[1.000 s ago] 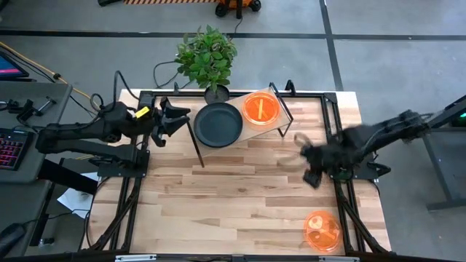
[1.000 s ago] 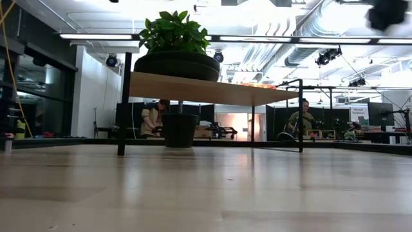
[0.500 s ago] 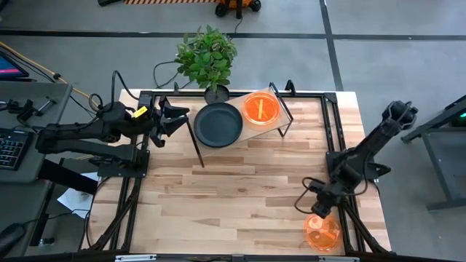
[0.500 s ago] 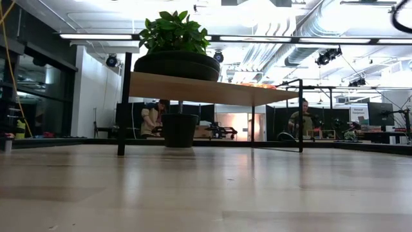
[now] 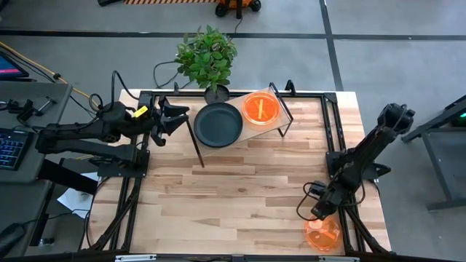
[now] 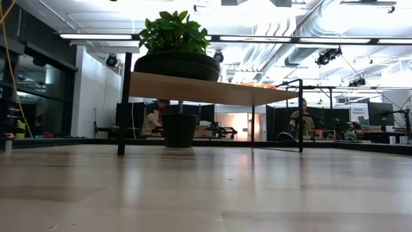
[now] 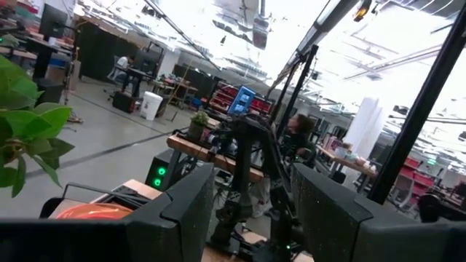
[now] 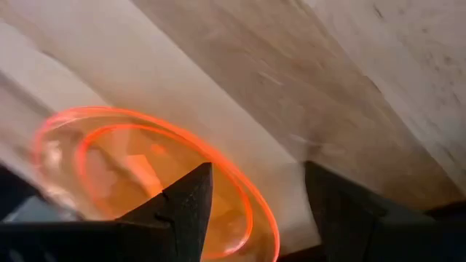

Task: Place and stack plates onto a shelf
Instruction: Stack the orange plate on the orange stacked plates on the shelf

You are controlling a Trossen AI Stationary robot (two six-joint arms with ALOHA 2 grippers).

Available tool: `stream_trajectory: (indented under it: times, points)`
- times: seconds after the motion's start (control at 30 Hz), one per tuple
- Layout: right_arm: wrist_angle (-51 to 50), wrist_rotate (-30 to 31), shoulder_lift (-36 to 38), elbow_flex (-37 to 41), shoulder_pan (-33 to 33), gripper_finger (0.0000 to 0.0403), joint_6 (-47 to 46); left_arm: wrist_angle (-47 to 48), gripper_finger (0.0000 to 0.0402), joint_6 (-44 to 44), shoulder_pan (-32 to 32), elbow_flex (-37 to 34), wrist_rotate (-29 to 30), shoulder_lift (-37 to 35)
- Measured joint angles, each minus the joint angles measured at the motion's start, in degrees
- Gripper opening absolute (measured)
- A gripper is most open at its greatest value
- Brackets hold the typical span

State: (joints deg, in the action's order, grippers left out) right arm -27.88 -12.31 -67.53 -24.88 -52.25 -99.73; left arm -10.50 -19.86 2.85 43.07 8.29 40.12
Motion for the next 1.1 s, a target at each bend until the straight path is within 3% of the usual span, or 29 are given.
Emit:
stream_trajectory:
  times: [0.3, 0.4, 0.57, 0.73, 0.9, 1.1]
  points:
    - [2.2, -1.8, -6.9, -1.6, 0.1, 0.0185, 1.0, 0.0, 0.0172, 0.0, 0.0, 0.0, 0.9, 0.0]
    - [1.8, -1.9, -7.0, -1.8, 0.0, 0.0137, 0.5, -0.1, 0.0172, 0.0, 0.0, 0.0, 1.1, 0.0]
    - [1.6, -1.4, -7.1, -1.7, 0.1, 0.0018, -2.6, 0.0, 0.0172, 0.0, 0.0, 0.0, 1.1, 0.0]
    - [7.6, 1.0, -7.1, -1.6, 1.9, 0.0009, -3.9, 0.0, 0.0172, 0.0, 0.0, 0.0, 1.1, 0.0]
    - [16.7, 11.0, -7.2, -1.4, 6.4, 0.0001, -3.0, 0.0, 0.0172, 0.0, 0.0, 0.0, 1.1, 0.0]
    - [31.6, 16.0, -7.1, -1.4, 13.9, 0.0, 5.5, -0.1, 0.0172, 0.0, 0.0, 0.0, 1.1, 0.0]
